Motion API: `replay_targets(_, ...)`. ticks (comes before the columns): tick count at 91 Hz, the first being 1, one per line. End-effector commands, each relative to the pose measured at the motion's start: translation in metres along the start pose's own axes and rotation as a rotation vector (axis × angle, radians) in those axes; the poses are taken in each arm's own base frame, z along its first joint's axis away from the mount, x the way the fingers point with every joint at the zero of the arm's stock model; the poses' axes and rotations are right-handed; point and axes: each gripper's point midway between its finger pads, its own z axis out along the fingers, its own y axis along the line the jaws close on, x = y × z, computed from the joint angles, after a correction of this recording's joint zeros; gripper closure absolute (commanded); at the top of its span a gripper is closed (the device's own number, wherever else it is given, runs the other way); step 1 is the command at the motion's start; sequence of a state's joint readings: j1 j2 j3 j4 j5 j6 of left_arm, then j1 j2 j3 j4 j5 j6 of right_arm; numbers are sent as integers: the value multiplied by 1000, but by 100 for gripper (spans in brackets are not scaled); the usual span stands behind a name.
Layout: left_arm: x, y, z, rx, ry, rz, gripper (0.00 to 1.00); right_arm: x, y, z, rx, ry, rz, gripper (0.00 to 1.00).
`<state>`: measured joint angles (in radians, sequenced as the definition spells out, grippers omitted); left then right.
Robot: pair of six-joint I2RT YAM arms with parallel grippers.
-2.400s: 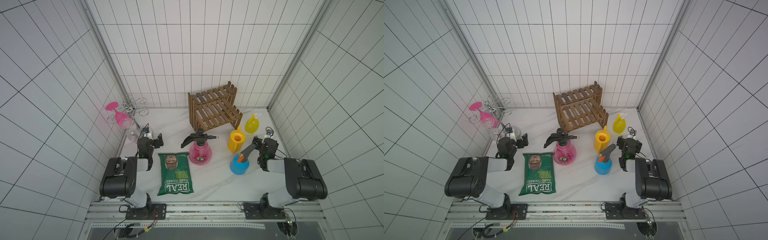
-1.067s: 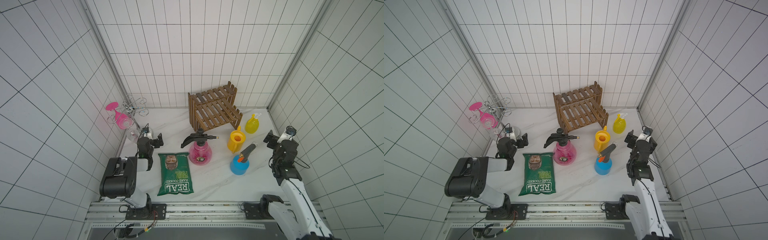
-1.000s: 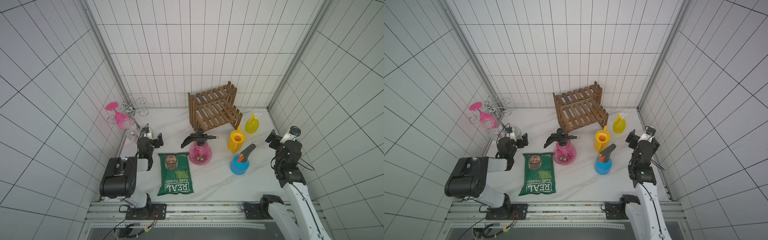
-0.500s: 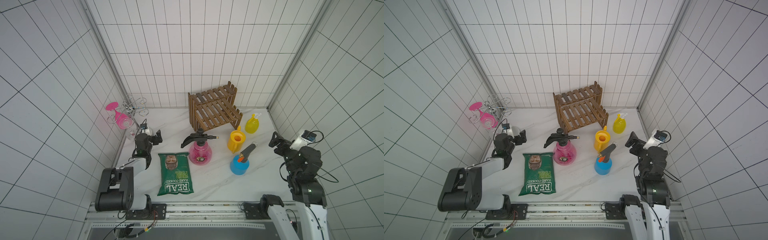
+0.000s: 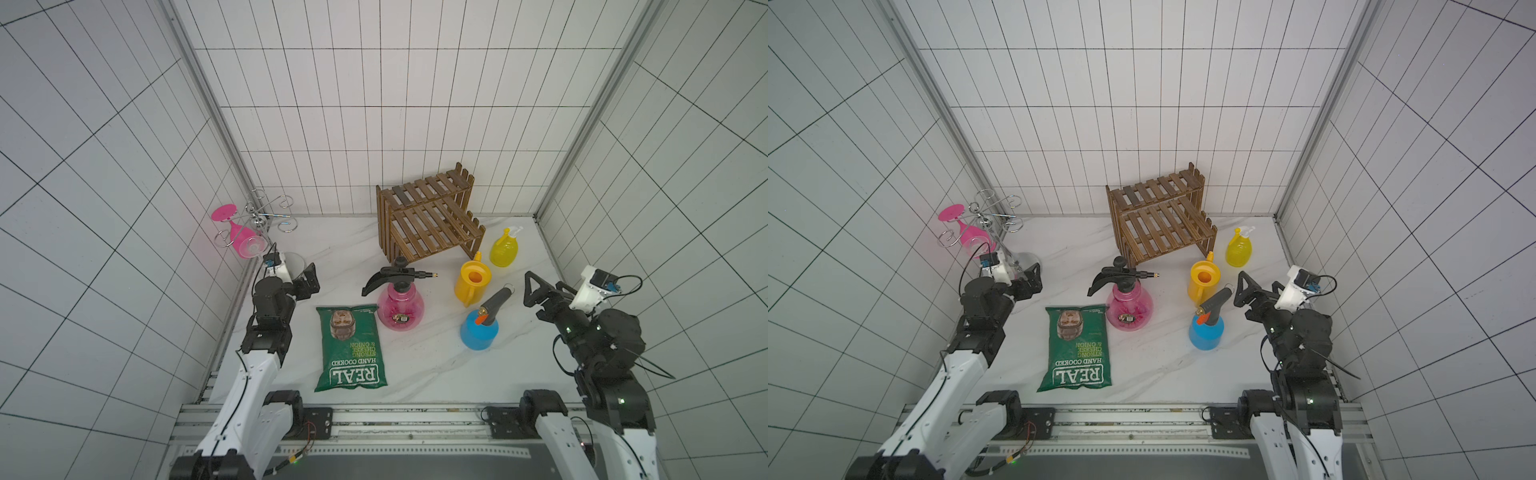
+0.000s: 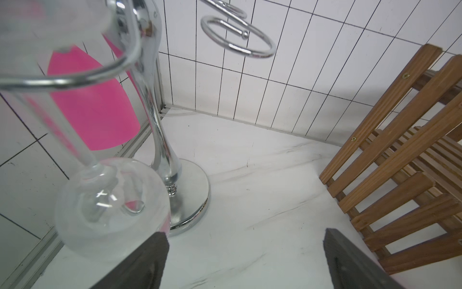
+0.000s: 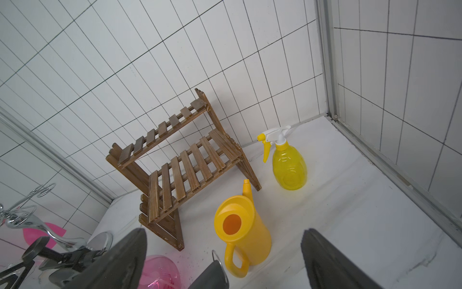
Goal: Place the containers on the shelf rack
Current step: 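Pick up a container from the center of the board.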
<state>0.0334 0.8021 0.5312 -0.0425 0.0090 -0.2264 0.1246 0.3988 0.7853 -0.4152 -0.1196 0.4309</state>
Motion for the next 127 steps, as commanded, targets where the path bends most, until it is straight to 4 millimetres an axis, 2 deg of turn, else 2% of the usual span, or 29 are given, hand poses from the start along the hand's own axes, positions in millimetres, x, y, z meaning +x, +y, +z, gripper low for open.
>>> replay_targets(1, -7, -6, -22, 10, 32, -88, 1, -3, 14, -3, -68, -17, -20, 1)
replay_targets(11, -21, -7, -42, 4, 13, -150, 2, 1, 26, -4, -122, 0, -51, 1)
replay_targets(24, -28, -12, -66, 10, 39, -225, 2, 10, 42, -6, -201, 44, -85, 1)
replay_targets(34, -34, -10, -85, -14, 35, -347, 2, 19, 55, -7, -266, 90, -98, 1)
replay_targets(50, -53, -27, -106, 74, 16, -424, 2, 21, 76, -1, -361, 123, -131, 1)
replay_targets(74, -84, -72, -114, 264, 103, -329, 2, 18, 111, 12, -513, 146, -187, 1)
replay_targets(89, -98, -88, -111, 326, 139, -264, 2, 16, 135, 21, -627, 162, -196, 1)
replay_targets(100, -107, -106, -113, 416, 124, -212, 2, 15, 160, 25, -743, 208, -215, 1)
replay_targets(112, -106, -119, -118, 488, 107, -147, 2, 32, 189, 24, -910, 327, -268, 1)
replay_targets(127, -91, -133, -124, 559, 127, -46, 2, 63, 211, 10, -1072, 463, -488, 1)
